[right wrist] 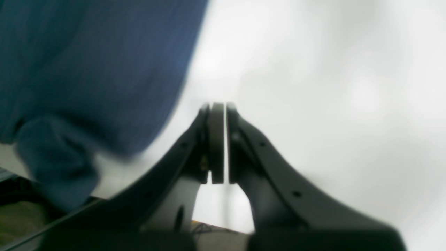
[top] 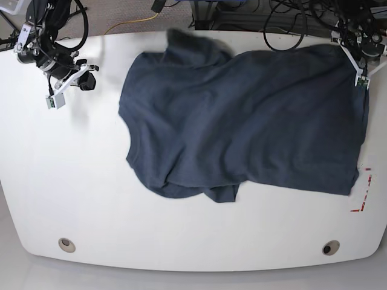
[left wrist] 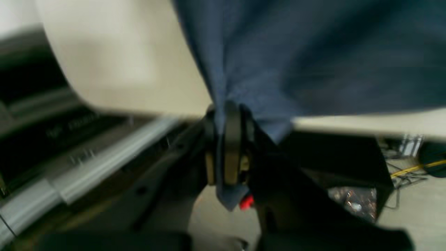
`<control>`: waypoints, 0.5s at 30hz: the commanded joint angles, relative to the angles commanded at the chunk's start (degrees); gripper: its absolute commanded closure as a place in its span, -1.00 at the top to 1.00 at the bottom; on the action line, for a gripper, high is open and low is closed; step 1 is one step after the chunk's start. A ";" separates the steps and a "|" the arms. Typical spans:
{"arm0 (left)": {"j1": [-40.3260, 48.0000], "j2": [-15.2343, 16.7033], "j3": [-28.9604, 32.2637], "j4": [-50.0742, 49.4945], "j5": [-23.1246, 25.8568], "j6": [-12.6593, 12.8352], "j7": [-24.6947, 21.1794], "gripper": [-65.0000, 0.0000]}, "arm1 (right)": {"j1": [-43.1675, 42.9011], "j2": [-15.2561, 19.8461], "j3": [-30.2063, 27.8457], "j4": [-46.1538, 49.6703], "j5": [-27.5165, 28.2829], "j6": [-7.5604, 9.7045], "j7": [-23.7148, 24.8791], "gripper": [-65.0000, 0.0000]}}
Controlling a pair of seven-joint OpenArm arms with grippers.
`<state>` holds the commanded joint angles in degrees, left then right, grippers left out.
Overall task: Fold the T-shirt properly
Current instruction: 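Swing the held T-shirt back and lay it on the table with both grippers, then adjust the right gripper's grip on the T-shirt shoulder edge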
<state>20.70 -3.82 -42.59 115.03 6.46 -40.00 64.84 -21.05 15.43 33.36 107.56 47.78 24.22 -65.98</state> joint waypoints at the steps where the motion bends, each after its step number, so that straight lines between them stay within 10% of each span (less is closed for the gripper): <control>1: 0.00 0.70 -0.88 0.00 0.09 0.00 -0.26 -1.00 | -0.79 -0.44 0.00 0.35 0.00 0.00 -0.09 -1.00; 9: -0.18 0.88 -2.46 0.00 0.09 0.00 -0.62 -1.00 | -2.64 -1.49 -0.53 2.55 1.67 0.00 -0.79 -0.99; 15: -0.26 0.70 -2.55 0.00 0.09 0.00 -0.70 -1.00 | -2.73 -3.52 -3.43 2.81 3.08 0.00 -2.81 -0.02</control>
<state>20.44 -3.12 -45.14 115.03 6.55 -40.00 64.13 -23.78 11.91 29.93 110.37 50.86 24.22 -68.79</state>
